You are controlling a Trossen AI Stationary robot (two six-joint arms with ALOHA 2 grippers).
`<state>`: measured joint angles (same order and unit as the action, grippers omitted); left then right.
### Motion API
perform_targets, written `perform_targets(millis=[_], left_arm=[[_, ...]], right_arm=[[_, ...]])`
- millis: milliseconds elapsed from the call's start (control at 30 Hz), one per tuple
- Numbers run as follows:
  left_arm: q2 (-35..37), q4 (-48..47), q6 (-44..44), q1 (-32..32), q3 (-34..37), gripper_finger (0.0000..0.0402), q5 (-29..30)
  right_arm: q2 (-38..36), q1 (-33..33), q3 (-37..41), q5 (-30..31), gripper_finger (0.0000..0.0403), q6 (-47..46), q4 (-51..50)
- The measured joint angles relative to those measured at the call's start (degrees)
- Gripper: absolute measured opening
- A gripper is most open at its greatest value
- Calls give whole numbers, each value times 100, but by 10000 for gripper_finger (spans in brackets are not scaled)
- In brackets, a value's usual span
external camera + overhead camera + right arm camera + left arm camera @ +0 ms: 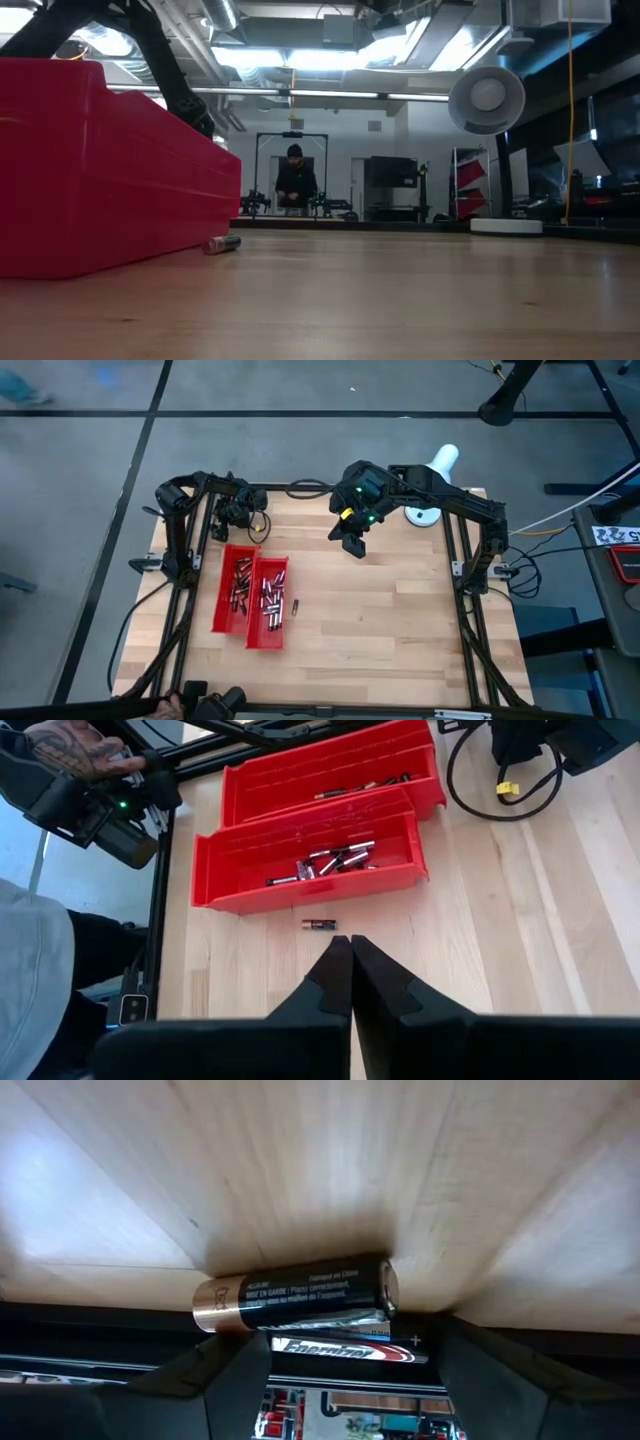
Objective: Sort batteries
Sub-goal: Put the silver battery into the right red bin
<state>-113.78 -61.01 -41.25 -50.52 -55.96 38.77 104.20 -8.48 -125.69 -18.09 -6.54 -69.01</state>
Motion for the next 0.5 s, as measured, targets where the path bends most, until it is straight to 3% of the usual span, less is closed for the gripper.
perform_targets(millis=[500], left_arm=[[337,48,275,-22,-4,223,-23]], right_arm=[[0,0,0,4,3,22,165]])
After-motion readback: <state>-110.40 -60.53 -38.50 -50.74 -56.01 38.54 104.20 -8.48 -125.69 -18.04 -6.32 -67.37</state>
